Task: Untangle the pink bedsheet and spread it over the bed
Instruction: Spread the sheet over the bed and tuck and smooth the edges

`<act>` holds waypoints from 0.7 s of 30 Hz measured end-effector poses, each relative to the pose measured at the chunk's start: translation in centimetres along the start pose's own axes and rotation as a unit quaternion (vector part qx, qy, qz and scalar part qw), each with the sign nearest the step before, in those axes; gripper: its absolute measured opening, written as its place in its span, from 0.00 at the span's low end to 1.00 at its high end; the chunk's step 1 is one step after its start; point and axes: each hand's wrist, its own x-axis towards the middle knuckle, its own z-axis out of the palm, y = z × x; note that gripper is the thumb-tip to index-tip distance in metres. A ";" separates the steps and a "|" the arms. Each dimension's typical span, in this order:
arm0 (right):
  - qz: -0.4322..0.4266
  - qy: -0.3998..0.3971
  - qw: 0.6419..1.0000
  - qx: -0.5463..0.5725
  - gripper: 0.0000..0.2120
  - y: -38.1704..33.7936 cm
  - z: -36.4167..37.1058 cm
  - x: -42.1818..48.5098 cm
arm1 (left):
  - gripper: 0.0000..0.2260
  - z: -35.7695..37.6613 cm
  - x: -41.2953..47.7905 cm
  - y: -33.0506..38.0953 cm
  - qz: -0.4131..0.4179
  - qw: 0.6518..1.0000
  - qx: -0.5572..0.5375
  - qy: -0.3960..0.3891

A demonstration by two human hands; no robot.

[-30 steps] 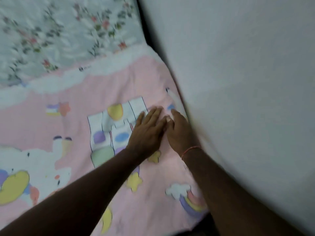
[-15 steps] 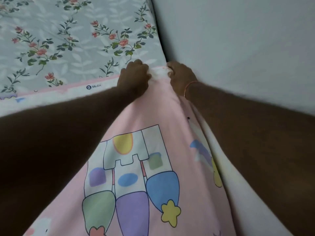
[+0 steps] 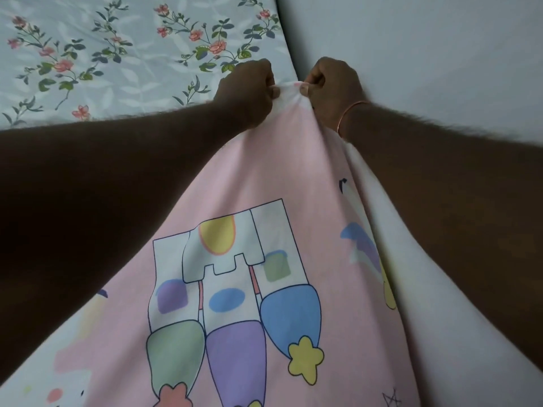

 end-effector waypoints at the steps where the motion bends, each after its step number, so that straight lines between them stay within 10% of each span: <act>1: 0.007 0.006 1.000 -0.005 0.14 0.1 0.4 0.0 | 0.07 0.2 -0.1 -0.1 -0.005 1.000 -0.002 0.004; 5: 0.046 0.001 0.999 0.003 0.03 0.5 1.8 -1.0 | 0.12 0.7 -0.3 0.0 -0.003 0.999 0.006 -0.034; 11: 0.058 -0.029 0.996 0.068 0.17 -0.3 2.2 -3.3 | 0.23 2.4 -2.7 1.3 0.090 0.991 0.097 -0.006; 21: 0.248 -0.157 0.915 0.275 0.18 1.1 -1.6 -18.0 | 0.29 4.3 -10.7 2.8 -0.017 0.992 0.109 -0.059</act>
